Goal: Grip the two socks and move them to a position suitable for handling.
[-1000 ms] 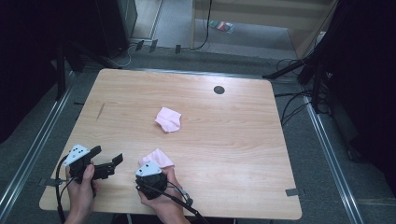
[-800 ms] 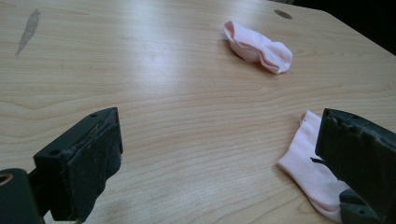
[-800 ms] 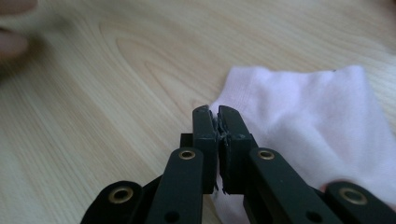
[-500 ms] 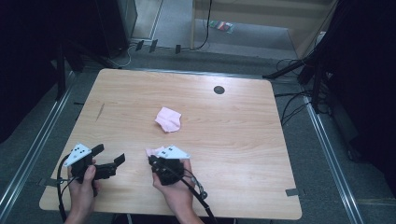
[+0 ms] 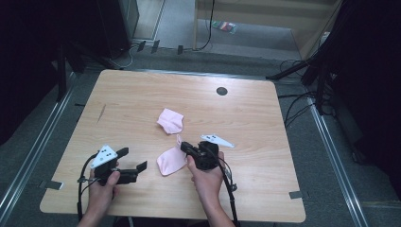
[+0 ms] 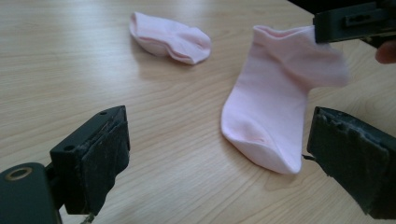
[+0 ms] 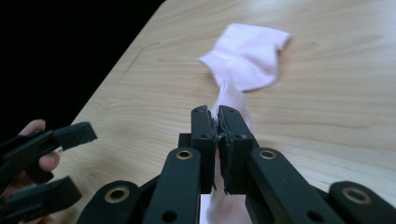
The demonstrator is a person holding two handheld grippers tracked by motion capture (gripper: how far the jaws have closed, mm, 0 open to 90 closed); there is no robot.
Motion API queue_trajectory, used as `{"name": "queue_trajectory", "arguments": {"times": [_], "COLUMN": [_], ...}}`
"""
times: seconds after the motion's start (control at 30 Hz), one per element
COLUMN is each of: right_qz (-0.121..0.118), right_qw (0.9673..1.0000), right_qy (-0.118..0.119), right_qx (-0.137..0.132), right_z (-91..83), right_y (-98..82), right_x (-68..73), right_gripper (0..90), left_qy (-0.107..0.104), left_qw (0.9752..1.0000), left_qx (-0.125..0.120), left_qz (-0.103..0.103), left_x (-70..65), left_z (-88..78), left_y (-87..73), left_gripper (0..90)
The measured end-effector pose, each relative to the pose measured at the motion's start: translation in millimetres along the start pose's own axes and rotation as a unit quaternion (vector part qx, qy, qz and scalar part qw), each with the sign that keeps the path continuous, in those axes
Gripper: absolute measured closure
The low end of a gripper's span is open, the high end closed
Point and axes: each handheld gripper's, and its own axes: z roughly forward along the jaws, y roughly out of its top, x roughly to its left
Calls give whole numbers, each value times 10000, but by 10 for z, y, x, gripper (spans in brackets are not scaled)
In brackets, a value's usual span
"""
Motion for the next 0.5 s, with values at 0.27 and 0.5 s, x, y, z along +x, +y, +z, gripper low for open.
{"name": "queue_trajectory", "arguments": {"times": [0.27, 0.5], "right_qz": [-85, -698], "right_qw": [9935, 9914], "right_qy": [-1116, -1101], "right_qx": [-207, 73], "right_z": [-184, -105], "right_y": [-27, 111], "right_x": [-554, -644], "right_gripper": [691, 597], "left_qy": [-28, 547], "left_qw": [9995, 9947], "left_qx": [251, 705], "left_qz": [-198, -511], "left_x": [-63, -249], "left_z": [148, 302], "left_y": [8, 33], "left_gripper": [67, 276]}}
